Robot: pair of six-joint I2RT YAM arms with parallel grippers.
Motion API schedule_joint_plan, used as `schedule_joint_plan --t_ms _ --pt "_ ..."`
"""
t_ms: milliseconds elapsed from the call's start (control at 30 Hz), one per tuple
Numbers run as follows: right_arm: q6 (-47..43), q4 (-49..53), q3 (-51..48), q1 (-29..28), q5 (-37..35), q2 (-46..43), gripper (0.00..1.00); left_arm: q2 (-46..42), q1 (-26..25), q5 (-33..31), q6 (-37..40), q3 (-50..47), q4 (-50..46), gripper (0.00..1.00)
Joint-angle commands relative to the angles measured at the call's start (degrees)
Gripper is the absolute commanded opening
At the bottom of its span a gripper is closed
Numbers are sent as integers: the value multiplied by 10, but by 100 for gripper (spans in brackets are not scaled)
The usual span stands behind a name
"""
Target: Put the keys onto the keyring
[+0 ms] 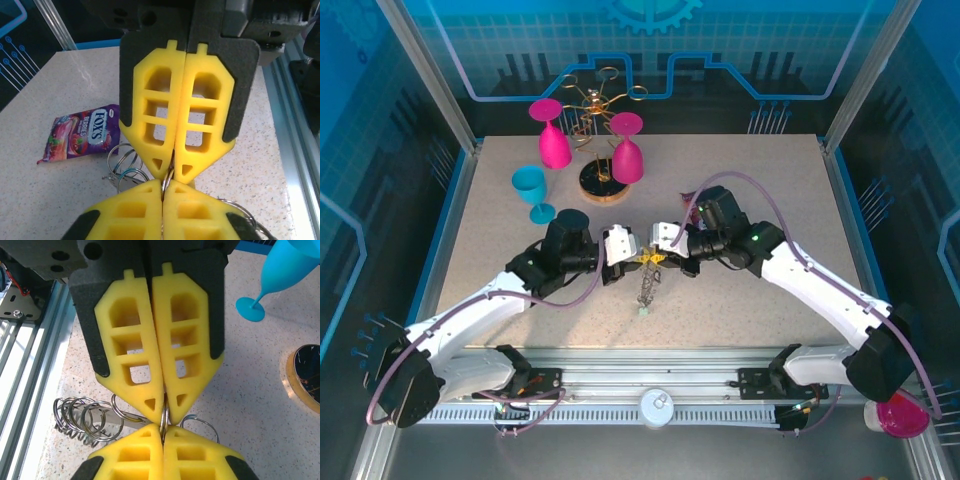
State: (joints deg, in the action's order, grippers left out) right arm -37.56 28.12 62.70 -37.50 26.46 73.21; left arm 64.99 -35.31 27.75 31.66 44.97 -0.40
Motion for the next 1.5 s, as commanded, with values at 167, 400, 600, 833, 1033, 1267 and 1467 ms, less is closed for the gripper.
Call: schedule_joint_plan --t_ms 167,400,600,833,1033,1267,1467 --pt "113 -80 -43 24 23 -61 40 -26 1 8 -11 -35 83 0" --pt "175 -159 -155 32 -3 -108 44 -40 1 3 -62 -80 189 0" --pt "205 -222 -173 30 17 -88 42 -42 1 3 -74 -88 206 0" --pt "219 -262 -177 30 35 -67 40 -42 1 3 -90 -98 233 0" --pt "224 -284 -181 30 54 -69 39 -40 2 -10 -111 -105 261 0" --pt "214 -268 -171 29 14 -73 11 -40 3 -26 -164 -125 334 0" --pt "185 -222 -156 19 -5 -60 0 -35 3 -18 -197 -132 378 0"
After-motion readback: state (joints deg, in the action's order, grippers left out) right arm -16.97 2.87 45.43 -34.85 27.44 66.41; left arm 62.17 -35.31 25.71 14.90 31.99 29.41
